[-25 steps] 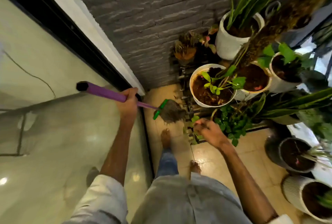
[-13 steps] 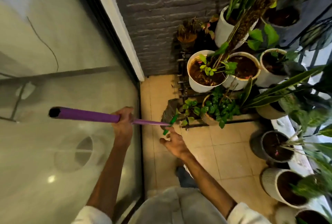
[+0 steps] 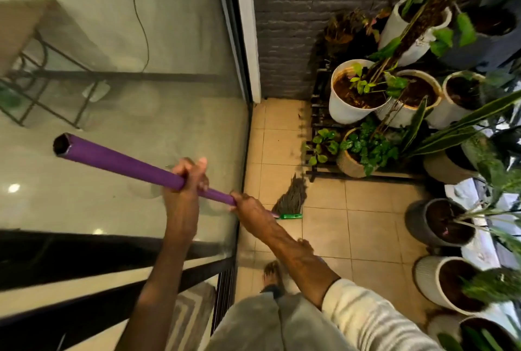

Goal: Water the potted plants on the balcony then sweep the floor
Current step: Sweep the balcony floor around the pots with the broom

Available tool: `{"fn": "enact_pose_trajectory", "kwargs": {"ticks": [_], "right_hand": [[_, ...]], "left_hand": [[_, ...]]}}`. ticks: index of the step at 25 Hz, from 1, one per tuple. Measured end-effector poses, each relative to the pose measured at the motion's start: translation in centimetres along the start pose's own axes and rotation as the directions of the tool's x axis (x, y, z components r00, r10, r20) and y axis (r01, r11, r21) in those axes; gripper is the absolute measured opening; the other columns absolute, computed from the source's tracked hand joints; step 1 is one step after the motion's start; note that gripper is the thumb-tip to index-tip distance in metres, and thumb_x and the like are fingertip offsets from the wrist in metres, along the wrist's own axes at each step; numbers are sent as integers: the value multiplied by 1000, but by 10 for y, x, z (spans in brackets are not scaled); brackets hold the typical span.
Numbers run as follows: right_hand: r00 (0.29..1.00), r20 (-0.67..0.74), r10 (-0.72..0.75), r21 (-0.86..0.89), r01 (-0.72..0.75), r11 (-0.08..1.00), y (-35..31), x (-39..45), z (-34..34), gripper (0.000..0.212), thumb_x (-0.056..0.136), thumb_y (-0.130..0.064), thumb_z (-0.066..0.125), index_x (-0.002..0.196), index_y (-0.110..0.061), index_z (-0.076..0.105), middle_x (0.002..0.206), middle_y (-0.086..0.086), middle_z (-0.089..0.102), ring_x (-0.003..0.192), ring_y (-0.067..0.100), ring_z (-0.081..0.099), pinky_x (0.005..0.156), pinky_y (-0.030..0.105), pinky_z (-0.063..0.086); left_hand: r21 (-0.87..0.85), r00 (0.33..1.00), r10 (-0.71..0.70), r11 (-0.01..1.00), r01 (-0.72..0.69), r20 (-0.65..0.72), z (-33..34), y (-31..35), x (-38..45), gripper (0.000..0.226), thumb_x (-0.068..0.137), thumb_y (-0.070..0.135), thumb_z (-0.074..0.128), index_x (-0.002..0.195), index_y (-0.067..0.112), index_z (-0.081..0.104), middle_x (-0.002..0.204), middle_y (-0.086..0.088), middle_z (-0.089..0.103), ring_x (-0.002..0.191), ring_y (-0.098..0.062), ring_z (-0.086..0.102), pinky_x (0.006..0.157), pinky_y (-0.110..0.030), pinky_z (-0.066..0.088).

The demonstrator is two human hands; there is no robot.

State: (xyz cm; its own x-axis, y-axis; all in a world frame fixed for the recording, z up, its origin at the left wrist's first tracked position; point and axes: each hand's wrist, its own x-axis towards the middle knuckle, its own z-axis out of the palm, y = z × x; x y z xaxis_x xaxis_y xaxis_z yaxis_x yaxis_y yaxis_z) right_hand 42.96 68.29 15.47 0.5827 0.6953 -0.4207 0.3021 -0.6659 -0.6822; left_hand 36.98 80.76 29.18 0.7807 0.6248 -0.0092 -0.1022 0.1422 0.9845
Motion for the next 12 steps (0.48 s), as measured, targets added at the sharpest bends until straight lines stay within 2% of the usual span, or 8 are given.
{"fn": "enact_pose_trajectory", "kwargs": {"ticks": [1,2,3,4,6,8,10,12], "right_hand": [[1000,6,-30,-76,30,997,-9,-8,7,26,110,-28,47,134,-18,50,106,11,67,89,28,69,82,47,62],[998,1,-58,-141,58,988,-13,-14,14,26,111,-26,46,136,-15,48,105,12,67,88,29,70,82,46,62],[998,-16,-68,-183,64,981,-14,-19,19,27,112,-26,45,136,-14,46,104,12,69,88,31,70,83,47,61],[996,-55,-68,-198,56,979,-12,-21,19,27,111,-27,46,136,-14,46,103,13,70,88,33,71,83,47,60],[986,-156,-49,-163,23,986,-7,-21,6,26,107,-27,52,130,-16,50,99,13,71,86,34,71,78,42,58],[968,-250,-37,-60,22,998,2,-18,-14,21,99,-26,61,119,-18,59,93,14,72,84,37,70,74,41,58],[960,-280,29,66,-11,998,18,-20,-40,21,96,-27,63,114,-20,68,94,14,73,89,35,69,78,40,55],[948,-304,88,59,-73,996,55,-19,-60,27,98,-37,61,119,-21,69,100,13,71,95,34,67,86,42,56]], "left_hand": [[-64,982,32,997,-44,-185,1,8,-10,31,94,13,70,71,20,52,57,6,48,53,-11,46,61,-31,43],[-119,954,55,988,-94,-294,4,15,-17,33,95,11,70,69,19,51,54,8,47,49,-10,44,55,-29,41],[-164,945,80,977,-138,-317,7,23,-22,35,93,9,70,65,20,52,51,10,46,45,-8,41,49,-26,38],[-193,958,108,968,-163,-267,13,31,-26,37,90,9,70,60,22,53,48,12,44,42,-7,38,45,-24,35],[-231,983,180,956,-181,-25,28,44,-29,39,83,9,64,51,27,50,45,14,39,38,-8,32,43,-23,30],[-300,950,239,938,-174,198,45,54,-25,40,77,6,59,47,27,43,44,13,32,36,-9,27,43,-26,25],[-402,913,281,903,-148,295,67,56,-20,38,70,6,67,48,30,47,44,12,29,36,-5,29,44,-24,25],[-468,887,293,878,-102,355,96,50,-13,37,69,20,78,49,31,50,45,8,26,37,-3,31,46,-24,25]]}}
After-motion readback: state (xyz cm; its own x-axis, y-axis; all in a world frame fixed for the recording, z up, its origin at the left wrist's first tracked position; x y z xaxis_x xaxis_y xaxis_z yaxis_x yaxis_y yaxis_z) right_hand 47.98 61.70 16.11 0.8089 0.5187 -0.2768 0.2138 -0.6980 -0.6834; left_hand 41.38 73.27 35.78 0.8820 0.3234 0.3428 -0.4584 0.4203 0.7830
